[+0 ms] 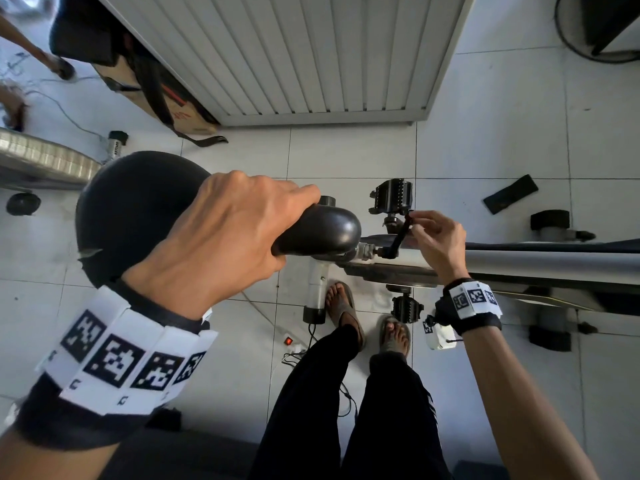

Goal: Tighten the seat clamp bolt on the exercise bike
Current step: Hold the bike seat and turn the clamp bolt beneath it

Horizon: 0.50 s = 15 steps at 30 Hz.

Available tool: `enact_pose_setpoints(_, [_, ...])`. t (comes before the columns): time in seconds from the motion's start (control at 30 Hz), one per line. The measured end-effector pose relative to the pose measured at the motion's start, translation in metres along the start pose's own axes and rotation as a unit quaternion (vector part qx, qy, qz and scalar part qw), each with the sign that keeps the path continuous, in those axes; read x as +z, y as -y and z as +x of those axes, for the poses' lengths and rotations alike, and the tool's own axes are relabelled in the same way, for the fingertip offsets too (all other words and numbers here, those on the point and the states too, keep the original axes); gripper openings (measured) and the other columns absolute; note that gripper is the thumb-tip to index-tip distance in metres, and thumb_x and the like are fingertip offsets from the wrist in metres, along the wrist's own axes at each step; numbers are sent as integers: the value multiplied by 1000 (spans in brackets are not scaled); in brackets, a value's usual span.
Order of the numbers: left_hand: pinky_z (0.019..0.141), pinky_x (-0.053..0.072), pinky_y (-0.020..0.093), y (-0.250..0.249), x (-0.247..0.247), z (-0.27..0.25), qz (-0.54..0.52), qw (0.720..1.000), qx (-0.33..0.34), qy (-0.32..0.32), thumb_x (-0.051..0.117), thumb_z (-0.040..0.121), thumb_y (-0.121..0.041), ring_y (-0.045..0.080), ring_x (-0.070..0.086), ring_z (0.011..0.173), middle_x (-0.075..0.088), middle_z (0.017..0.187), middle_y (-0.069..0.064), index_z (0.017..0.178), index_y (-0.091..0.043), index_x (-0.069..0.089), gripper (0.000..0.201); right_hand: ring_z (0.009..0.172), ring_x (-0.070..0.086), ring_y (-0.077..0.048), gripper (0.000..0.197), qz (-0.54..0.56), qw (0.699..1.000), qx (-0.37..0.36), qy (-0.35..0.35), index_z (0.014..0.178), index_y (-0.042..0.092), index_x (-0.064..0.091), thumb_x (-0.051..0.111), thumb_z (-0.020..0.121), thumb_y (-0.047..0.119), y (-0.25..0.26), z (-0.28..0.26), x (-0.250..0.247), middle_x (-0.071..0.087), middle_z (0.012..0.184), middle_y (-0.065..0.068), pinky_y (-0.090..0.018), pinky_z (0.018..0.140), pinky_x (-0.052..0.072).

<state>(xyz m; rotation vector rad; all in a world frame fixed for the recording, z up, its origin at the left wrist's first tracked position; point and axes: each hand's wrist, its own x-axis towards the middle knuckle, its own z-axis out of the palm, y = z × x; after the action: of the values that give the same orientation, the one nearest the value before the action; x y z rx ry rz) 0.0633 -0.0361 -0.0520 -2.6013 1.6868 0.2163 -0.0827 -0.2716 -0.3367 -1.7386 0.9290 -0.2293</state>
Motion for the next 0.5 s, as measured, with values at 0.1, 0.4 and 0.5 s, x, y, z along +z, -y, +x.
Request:
enact_pose_setpoints(0.1, [56,31,29,0,0,0,-1,1000,-4,-3,97,50,-8,19,34,56,63,67,-2,96,-15,66,55,70,72,5,37,35,999,-21,8,117,11,62,76,84,6,14,-6,-5,75,85,0,-11,62,57])
enact_pose_setpoints(0.4, [52,43,32,-1,0,0,-5,1000,-2,3,100,47,-5,26,53,48,64,67,1,96,-13,66,60,69,68,10,41,-93,993,-46,51,111,13,74,65,89,47,17,-77,-19,77,97,1,-12,62,57])
enact_pose_setpoints(0.5, [51,45,33,-2,0,-1,-15,1000,-15,9,101,46,-4,30,58,48,65,68,1,96,-14,67,61,65,73,-1,47,-16,999,39,30,96,10,77,53,95,52,17,-102,-15,79,83,-5,-27,62,62])
